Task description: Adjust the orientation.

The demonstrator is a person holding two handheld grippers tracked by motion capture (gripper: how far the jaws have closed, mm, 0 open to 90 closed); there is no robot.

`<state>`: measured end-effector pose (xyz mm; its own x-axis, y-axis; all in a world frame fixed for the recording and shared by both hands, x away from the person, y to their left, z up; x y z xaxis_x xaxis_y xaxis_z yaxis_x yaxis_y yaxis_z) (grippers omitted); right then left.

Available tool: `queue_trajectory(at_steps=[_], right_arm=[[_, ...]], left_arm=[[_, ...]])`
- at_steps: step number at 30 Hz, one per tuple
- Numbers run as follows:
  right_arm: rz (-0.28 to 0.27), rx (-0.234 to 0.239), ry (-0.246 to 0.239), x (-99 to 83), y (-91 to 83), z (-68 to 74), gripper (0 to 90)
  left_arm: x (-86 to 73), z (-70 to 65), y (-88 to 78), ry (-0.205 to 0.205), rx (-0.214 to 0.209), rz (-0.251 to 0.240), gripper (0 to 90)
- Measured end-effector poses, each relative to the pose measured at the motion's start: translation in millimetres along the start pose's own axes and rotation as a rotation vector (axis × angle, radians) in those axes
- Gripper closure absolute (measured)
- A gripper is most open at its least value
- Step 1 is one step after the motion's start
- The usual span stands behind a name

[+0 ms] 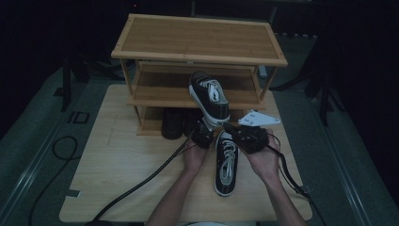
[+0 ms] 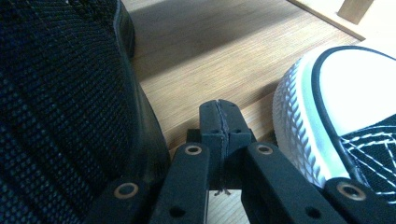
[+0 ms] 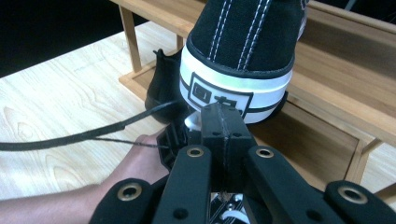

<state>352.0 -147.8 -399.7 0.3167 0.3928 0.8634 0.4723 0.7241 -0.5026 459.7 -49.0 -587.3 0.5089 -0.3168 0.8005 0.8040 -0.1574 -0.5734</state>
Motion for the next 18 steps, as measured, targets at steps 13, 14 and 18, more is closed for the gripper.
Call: queue_trajectory(at_steps=[13,14,18], right_arm=[[0.008,0.049,0.017,1.6,19.0,-3.8,90.0],[0.007,0.052,0.016,1.9,20.3,-3.2,90.0],[-0.001,0.079,0.014,5.4,26.3,-2.7,90.0]], left_arm=[[0.0,-0.9,-0.1,0.008,0.012,-0.004,90.0],[0.0,-0.9,-0.1,0.008,0.011,-0.005,90.0],[0.0,-0.8,-0.1,0.006,0.008,-0.003,90.0]])
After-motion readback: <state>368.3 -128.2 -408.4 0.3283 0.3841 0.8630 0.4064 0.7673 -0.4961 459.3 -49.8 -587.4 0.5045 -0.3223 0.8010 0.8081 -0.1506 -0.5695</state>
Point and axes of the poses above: each handheld gripper's, and its own axes: y roughly forward along the jaws, x roughly out of its top, z roughly to its left, the point moved 5 cm from there along y, roughly forward along the jaws, and after that the axes turned 14 degrees about x, right-handed, at the moved point
